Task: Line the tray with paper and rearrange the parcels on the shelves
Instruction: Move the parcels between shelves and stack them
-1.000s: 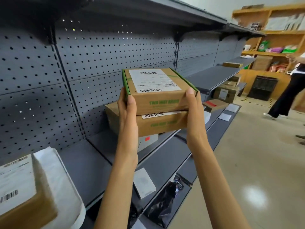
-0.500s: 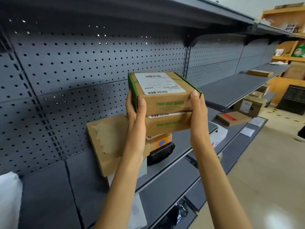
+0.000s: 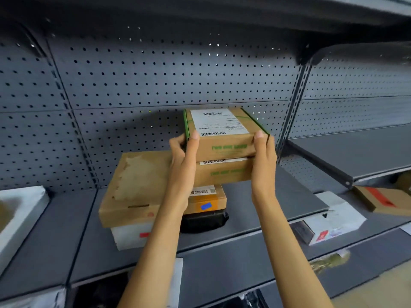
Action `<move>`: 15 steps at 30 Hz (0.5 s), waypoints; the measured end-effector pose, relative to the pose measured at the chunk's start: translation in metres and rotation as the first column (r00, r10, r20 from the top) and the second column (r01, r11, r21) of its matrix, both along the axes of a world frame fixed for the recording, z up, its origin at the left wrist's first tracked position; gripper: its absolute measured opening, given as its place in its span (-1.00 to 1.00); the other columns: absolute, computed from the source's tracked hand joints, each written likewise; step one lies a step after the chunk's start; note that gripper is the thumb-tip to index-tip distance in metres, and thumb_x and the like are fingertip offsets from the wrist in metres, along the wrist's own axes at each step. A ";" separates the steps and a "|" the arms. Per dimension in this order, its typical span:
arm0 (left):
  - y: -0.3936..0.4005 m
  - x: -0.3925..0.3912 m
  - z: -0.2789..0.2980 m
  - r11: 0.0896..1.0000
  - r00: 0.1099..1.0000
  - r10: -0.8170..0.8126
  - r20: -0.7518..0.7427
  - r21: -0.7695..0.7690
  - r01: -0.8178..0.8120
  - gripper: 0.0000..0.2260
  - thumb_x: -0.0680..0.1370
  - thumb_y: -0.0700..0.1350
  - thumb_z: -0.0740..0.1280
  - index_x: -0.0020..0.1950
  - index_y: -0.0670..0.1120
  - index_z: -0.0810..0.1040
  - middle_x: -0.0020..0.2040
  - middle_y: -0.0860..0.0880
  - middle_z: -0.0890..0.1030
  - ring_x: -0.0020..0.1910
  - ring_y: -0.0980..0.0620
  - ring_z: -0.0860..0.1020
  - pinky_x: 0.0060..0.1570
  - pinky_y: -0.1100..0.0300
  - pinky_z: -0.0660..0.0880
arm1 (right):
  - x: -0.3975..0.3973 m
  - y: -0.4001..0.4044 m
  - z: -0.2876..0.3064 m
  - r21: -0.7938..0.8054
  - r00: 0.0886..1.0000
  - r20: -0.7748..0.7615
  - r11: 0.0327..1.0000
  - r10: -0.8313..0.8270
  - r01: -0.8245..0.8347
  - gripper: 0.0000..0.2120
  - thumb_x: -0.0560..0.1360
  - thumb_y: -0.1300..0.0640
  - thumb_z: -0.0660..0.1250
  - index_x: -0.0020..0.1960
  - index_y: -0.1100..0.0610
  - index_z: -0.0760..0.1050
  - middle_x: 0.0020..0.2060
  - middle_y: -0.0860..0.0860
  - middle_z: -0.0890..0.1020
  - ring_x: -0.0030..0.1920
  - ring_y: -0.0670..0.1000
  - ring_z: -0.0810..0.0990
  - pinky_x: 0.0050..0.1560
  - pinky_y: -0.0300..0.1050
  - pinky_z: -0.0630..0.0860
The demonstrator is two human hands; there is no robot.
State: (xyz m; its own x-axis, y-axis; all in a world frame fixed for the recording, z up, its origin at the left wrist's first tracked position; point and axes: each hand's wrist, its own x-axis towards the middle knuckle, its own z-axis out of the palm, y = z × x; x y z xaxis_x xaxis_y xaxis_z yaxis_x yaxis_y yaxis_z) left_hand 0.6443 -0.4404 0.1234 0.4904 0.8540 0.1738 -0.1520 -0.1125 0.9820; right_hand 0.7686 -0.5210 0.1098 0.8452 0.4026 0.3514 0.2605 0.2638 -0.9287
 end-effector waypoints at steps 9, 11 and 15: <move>0.000 0.000 -0.015 0.986 0.988 0.124 -0.091 -0.105 -0.133 -0.57 0.41 0.39 0.22 0.07 0.10 0.41 0.18 -0.02 0.61 0.21 0.00 0.57 0.31 -0.06 0.45 | -0.006 0.005 -0.031 0.000 0.995 -0.081 0.999 0.053 -0.053 -0.61 0.65 -0.18 0.12 0.35 -0.02 0.45 0.20 -0.12 0.62 0.21 -0.09 0.55 0.21 -0.06 0.45; 0.002 -0.002 -0.018 0.987 0.985 0.097 -0.144 -0.113 -0.114 -0.54 0.48 0.36 0.21 0.17 0.05 0.42 0.16 0.03 0.61 0.21 0.03 0.56 0.33 -0.07 0.43 | -0.009 0.007 -0.036 -0.010 0.993 -0.103 0.999 0.050 -0.052 -0.59 0.61 -0.23 0.12 0.34 -0.07 0.46 0.21 -0.13 0.63 0.24 -0.06 0.56 0.29 0.03 0.48; 0.007 -0.005 -0.015 0.985 0.974 0.099 -0.205 -0.117 -0.125 -0.62 0.62 0.24 0.17 0.25 -0.01 0.41 0.06 0.05 0.60 0.10 0.09 0.55 0.00 0.14 0.44 | -0.013 0.008 -0.039 -0.020 0.992 -0.115 0.998 0.055 -0.058 -0.58 0.62 -0.24 0.10 0.37 -0.08 0.43 0.23 -0.14 0.61 0.26 -0.06 0.55 0.36 0.11 0.46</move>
State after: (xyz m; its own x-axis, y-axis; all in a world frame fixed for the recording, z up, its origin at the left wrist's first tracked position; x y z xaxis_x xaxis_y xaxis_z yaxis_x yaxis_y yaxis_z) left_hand 0.6396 -0.4336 0.1081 0.4040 0.9142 -0.0318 0.0531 0.0113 0.9985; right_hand 0.7556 -0.5129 0.0707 0.8549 0.4580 0.2439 0.1376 0.2531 -0.9576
